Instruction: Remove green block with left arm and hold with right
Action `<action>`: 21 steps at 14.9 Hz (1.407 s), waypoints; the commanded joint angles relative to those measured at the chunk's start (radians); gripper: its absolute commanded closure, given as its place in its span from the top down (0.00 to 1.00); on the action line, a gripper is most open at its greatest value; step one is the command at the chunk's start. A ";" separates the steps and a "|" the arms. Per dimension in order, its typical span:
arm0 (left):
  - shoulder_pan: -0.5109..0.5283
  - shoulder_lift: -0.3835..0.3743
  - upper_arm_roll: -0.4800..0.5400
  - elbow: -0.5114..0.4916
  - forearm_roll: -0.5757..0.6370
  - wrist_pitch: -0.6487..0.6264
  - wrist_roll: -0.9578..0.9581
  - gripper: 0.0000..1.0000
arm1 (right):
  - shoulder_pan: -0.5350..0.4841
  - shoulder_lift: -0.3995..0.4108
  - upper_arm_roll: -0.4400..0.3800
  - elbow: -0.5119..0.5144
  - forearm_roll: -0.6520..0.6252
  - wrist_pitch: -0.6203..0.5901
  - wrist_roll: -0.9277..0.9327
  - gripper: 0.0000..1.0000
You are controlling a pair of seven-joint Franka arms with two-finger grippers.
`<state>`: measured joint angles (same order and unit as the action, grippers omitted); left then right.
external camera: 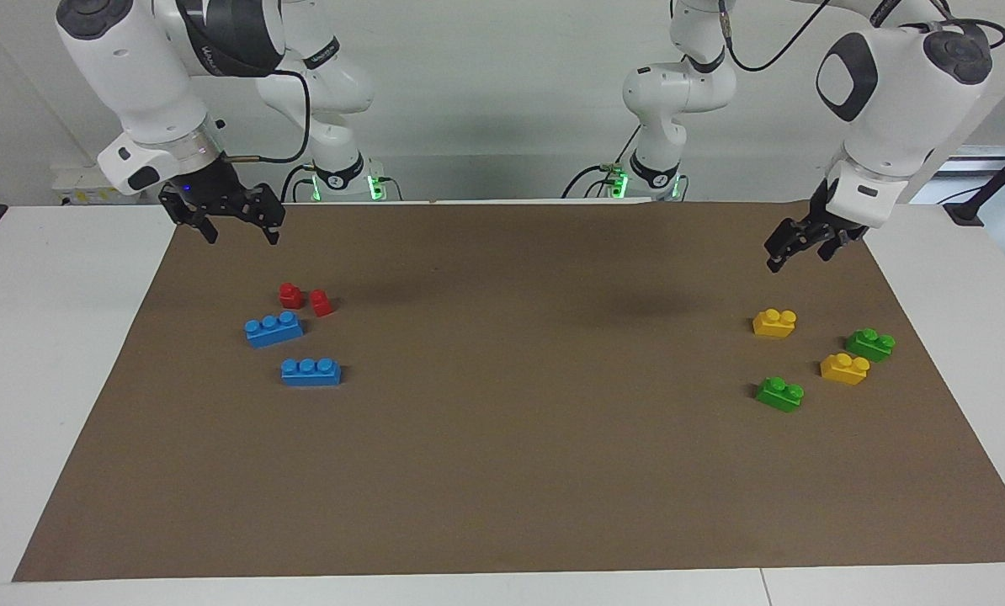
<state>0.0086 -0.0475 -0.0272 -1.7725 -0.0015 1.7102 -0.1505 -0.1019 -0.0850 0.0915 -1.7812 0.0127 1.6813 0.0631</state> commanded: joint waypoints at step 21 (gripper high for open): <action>-0.004 -0.041 -0.016 0.056 0.000 -0.116 0.132 1.00 | -0.025 0.067 0.001 0.091 -0.022 -0.071 -0.022 0.99</action>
<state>0.0067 -0.0852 -0.0440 -1.7328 -0.0018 1.6161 -0.0336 -0.1130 -0.0320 0.0850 -1.7132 0.0116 1.6276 0.0627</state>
